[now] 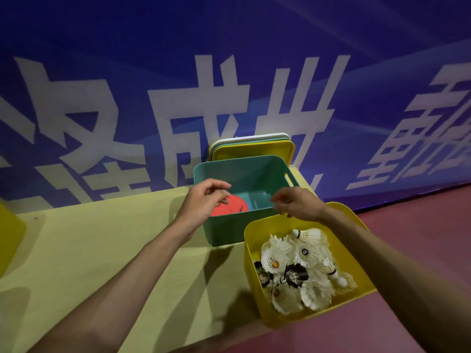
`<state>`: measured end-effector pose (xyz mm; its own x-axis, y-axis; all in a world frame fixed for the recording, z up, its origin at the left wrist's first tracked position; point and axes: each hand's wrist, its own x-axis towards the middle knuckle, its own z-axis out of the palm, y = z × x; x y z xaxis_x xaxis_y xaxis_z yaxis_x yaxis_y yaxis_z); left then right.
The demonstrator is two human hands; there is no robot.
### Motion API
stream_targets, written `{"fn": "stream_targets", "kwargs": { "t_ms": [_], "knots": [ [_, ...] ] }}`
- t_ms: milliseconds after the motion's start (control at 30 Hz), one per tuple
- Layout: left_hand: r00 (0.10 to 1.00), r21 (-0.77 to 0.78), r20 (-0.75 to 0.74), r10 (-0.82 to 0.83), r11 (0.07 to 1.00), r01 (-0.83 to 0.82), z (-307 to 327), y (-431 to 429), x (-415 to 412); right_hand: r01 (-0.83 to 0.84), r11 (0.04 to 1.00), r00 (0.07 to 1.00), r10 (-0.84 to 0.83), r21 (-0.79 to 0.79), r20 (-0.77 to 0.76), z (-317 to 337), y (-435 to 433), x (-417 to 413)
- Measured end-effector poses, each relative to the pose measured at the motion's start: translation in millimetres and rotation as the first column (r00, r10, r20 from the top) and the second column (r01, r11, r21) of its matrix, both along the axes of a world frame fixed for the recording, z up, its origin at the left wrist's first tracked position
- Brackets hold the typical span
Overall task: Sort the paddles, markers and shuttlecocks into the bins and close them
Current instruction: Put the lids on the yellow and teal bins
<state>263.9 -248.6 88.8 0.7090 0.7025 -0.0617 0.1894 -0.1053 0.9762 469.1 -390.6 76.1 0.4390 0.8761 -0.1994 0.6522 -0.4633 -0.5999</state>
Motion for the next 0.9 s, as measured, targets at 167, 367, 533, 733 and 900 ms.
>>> {"fn": "stream_targets", "kwargs": {
  "t_ms": [167,367,533,733,900],
  "knots": [
    [1.000,0.014,0.002,0.021,1.000,-0.021,4.7,18.8,-2.1,-0.044,0.999,0.993,0.046,-0.015,0.112,19.5,19.4,4.5],
    [0.998,0.040,-0.017,0.062,0.997,-0.061,6.4,38.2,13.9,-0.090,0.995,0.985,0.095,-0.040,0.145,26.1,43.8,32.0],
    [0.992,0.054,-0.054,0.110,0.993,-0.107,-2.6,41.8,49.4,-0.155,0.987,0.978,0.158,-0.033,0.140,12.7,59.5,71.9],
    [0.979,0.077,-0.132,0.157,0.986,-0.148,-6.5,47.7,104.1,-0.181,0.983,0.976,0.177,0.018,0.128,0.8,82.2,146.2],
    [0.953,0.116,-0.204,0.223,0.972,-0.202,-5.5,67.8,141.9,-0.193,0.981,0.968,0.187,0.018,0.169,-8.6,118.5,205.6]
  ]
}}
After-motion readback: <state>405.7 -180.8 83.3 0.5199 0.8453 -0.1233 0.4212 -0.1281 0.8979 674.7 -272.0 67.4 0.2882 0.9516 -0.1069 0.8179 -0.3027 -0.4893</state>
